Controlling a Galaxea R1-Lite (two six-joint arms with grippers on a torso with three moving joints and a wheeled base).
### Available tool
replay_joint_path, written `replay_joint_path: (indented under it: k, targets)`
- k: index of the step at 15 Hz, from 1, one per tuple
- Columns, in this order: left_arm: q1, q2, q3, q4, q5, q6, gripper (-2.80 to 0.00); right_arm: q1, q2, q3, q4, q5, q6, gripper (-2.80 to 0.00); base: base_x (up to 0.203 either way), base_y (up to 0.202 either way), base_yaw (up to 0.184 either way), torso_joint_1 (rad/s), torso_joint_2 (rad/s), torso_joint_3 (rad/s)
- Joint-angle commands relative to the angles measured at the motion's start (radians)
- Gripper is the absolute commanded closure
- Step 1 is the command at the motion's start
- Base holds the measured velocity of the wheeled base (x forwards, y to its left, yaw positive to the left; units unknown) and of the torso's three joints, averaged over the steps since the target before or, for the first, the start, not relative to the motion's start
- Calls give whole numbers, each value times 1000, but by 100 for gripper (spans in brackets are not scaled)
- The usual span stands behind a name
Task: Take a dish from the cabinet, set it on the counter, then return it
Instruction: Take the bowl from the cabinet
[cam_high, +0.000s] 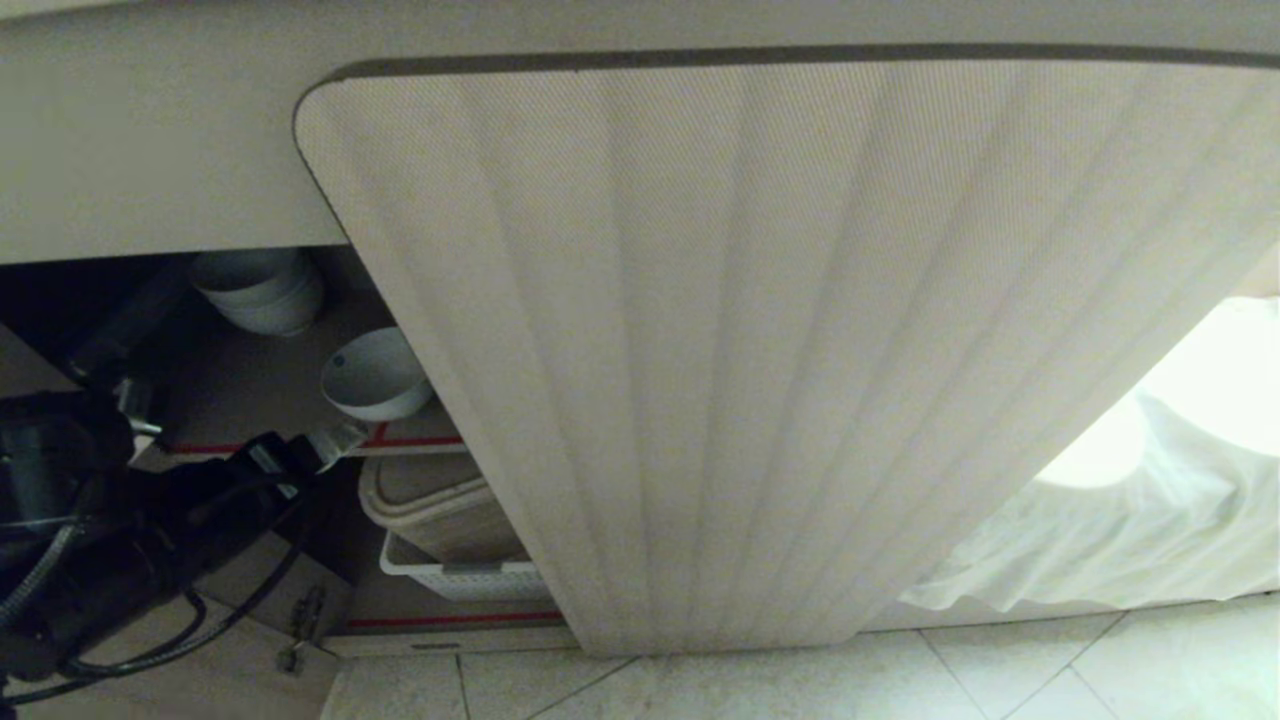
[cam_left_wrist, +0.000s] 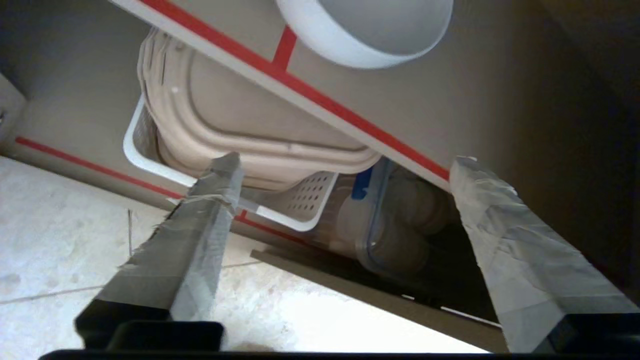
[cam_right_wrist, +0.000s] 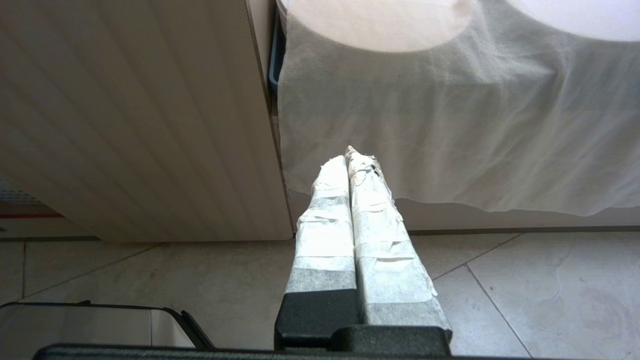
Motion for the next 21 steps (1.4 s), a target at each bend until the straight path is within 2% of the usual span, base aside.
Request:
replay_joint_path:
  k: [1,7,14,18,21]
  targets:
    - [1,17,-13,-3,0,-3,-280,0,2,0,0,0,-1,0,0,0,0,0,0,0]
    - [5,66,-36,0,14,-2,-280,1,2,0,0,0,0,0,0,0,0,0,0,0]
    - [8,128,-124,2,18,-1,-280,1,2,0,0,0,-1,0,0,0,0,0,0,0]
    - [10,134,-171,89,34,0,-280,0,2,0,0,0,-1,0,0,0,0,0,0,0]
    - [10,144,-193,105,34,0,-280,0,2,0,0,0,-1,0,0,0,0,0,0,0]
